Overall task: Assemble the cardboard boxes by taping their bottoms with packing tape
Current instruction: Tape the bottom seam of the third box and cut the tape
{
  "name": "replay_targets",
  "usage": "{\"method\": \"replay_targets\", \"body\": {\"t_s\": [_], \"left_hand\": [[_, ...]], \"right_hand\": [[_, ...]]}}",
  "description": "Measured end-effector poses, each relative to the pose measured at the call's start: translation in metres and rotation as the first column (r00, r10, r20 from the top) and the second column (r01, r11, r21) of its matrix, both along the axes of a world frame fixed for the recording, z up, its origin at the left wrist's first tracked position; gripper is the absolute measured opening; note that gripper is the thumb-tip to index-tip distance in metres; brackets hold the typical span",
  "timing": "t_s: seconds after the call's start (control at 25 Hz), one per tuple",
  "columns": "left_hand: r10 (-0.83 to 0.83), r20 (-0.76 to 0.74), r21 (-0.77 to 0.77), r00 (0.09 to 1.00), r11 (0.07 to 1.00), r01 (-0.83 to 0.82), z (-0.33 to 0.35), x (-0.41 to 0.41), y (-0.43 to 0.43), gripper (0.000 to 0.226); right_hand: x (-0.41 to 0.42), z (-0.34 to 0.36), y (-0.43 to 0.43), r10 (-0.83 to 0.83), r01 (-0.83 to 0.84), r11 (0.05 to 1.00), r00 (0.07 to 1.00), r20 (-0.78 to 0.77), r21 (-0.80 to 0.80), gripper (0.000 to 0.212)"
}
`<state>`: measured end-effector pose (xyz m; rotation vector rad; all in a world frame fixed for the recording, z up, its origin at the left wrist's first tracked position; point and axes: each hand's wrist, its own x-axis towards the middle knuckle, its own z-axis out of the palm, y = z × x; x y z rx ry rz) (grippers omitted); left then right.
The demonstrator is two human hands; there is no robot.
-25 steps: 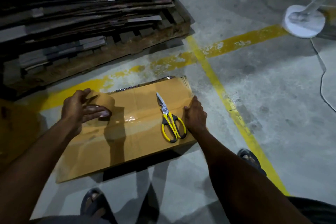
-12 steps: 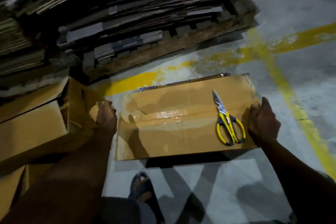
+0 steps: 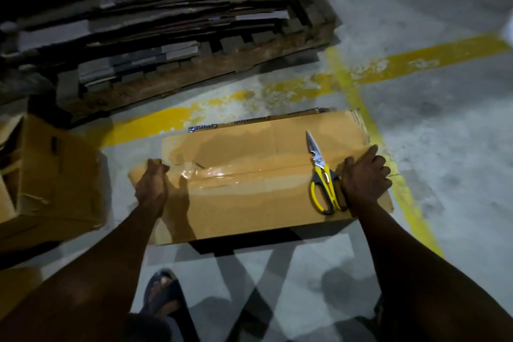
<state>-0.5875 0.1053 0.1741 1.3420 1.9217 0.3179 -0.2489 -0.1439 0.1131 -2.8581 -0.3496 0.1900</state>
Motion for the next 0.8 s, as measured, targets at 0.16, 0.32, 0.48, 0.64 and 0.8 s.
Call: {"method": "replay_targets", "body": {"t_s": [0.16, 0.32, 0.48, 0.64, 0.8], "left_hand": [[-0.145, -0.005, 0.006, 0.989, 0.989, 0.145, -0.002, 0.042, -0.025, 0.028], [0.039, 0.253, -0.119, 0.967, 0.993, -0.009, -0.021, 0.046, -0.023, 0.071], [-0.063, 0.386, -0.152, 0.920, 0.980, 0.130, 0.014, 0.063, -0.034, 0.078], [-0.105, 0.439, -0.105, 0.892, 0.980, 0.167, 0.091, 0.066, -0.043, 0.045], [-0.278, 0.625, -0.055, 0.729, 0.916, 0.397, 0.174, 0.044, -0.059, 0.026]], "right_hand": [[0.041, 0.008, -0.022, -0.024, 0.013, 0.995, 0.993, -0.114, -0.099, 0.078], [0.031, 0.020, -0.022, 0.039, -0.054, 0.987, 0.994, -0.101, -0.152, 0.075], [-0.023, 0.039, 0.014, 0.328, -0.330, 0.944, 0.942, -0.071, -0.019, 0.069], [-0.093, 0.077, 0.067, 0.583, -0.477, 0.798, 0.765, -0.274, 0.367, 0.069], [-0.152, 0.167, 0.108, 0.588, -0.099, 0.719, 0.615, -0.526, 0.688, 0.056]]}}
